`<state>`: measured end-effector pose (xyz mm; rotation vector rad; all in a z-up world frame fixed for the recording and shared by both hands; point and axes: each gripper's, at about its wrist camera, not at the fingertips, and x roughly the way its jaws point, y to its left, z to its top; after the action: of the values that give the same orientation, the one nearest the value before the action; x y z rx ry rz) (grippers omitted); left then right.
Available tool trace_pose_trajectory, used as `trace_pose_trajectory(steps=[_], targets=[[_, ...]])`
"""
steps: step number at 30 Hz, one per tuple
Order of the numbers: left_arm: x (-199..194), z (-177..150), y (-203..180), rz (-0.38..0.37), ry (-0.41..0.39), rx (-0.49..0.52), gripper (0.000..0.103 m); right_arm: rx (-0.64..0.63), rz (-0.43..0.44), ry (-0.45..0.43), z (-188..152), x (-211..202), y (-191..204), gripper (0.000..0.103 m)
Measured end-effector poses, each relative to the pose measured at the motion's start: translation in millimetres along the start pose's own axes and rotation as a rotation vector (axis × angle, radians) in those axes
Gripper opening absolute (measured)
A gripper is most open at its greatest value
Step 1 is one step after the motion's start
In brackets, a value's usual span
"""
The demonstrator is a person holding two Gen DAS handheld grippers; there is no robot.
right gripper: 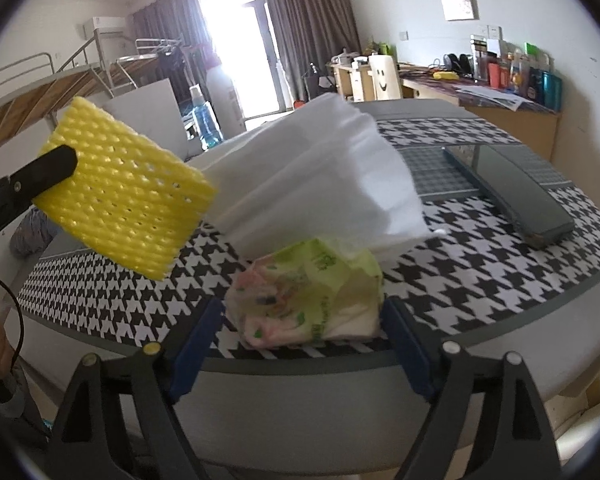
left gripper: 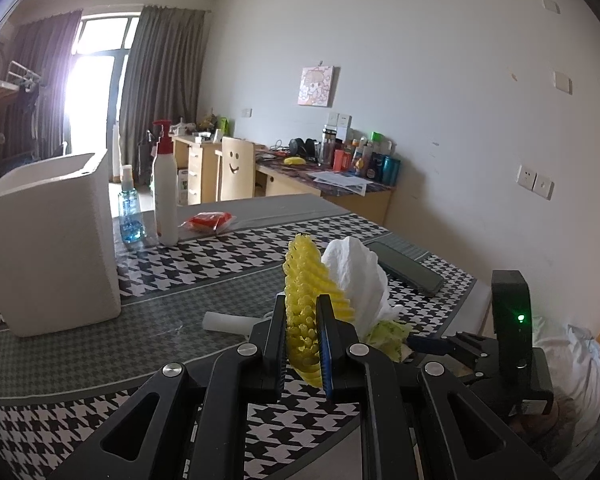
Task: Organize soft objects
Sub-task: 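Move the right gripper toward the floral tissue pack while the left gripper holds the mesh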
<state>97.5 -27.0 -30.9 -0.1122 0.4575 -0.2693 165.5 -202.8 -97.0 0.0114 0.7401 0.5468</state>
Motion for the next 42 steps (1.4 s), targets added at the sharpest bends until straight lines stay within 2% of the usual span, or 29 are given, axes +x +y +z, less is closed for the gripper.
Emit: trace_pose_trajectory(steps=[11, 13, 18, 26, 31, 41, 42], targets=[[-14, -4, 16, 0.011, -0.022, -0.03, 0.014, -0.061, -0.116, 0.033, 2, 12, 18, 0.086], [-16, -5, 19, 0.017, -0.023, -0.036, 0.014, -0.063, -0.14, 0.028, 3, 12, 19, 0.079], [-18, -4, 22, 0.022, -0.027, -0.04, 0.014, -0.087, -0.159, 0.024, 1, 10, 22, 0.073], [-21, -12, 34, 0.039, -0.012, -0.061, 0.014, -0.085, -0.138, 0.009, 1, 4, 22, 0.064], [-22, -13, 39, 0.046, -0.01, -0.069, 0.01, -0.082, -0.134, -0.004, 1, 0, 21, 0.058], [-30, -3, 37, 0.052, -0.034, -0.055, 0.01, -0.069, -0.134, -0.047, 4, -20, 19, 0.056], [-31, -3, 37, 0.055, -0.035, -0.05, 0.01, -0.07, -0.133, -0.054, 4, -23, 19, 0.051]])
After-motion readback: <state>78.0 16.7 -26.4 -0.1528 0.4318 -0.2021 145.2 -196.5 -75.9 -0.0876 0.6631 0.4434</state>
